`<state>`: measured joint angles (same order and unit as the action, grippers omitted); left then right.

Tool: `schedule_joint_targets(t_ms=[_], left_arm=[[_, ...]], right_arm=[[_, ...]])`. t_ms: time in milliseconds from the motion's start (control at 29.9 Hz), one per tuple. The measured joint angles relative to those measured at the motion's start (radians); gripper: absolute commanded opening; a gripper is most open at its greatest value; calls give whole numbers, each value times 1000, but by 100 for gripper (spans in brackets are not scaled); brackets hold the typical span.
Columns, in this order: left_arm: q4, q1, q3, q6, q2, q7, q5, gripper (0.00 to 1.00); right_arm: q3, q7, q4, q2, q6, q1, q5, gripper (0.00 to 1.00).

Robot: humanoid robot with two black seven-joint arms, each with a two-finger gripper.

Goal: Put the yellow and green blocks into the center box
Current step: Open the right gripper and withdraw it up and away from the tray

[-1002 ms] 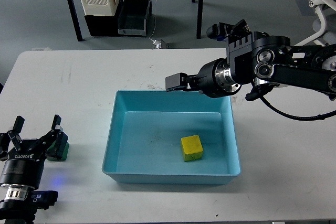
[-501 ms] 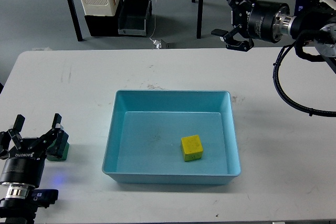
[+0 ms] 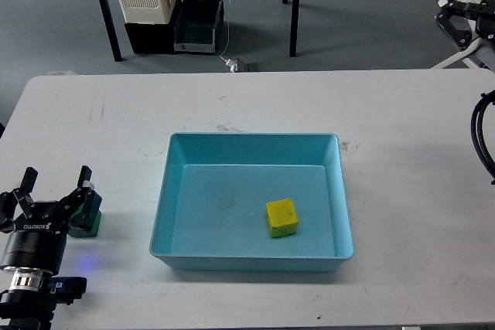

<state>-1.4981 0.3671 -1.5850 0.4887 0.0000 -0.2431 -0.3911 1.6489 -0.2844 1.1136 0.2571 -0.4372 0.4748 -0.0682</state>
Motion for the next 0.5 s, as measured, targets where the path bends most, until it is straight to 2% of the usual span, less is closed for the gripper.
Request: schedule_joint_targets(t_ms=[167,367,501], left_arm=[[0,-30,-1,0,0,-1,0,100],[0,-60,-11,0,0,3,-5,100],[-7,-74,-27,0,0,21,-13,100]], right_arm=[[101,57,162,-31,7,-250,-34,100],[118,67,391,-144,31,-538,-70,100],[114,67,460,-224,44,-664,-73,100]])
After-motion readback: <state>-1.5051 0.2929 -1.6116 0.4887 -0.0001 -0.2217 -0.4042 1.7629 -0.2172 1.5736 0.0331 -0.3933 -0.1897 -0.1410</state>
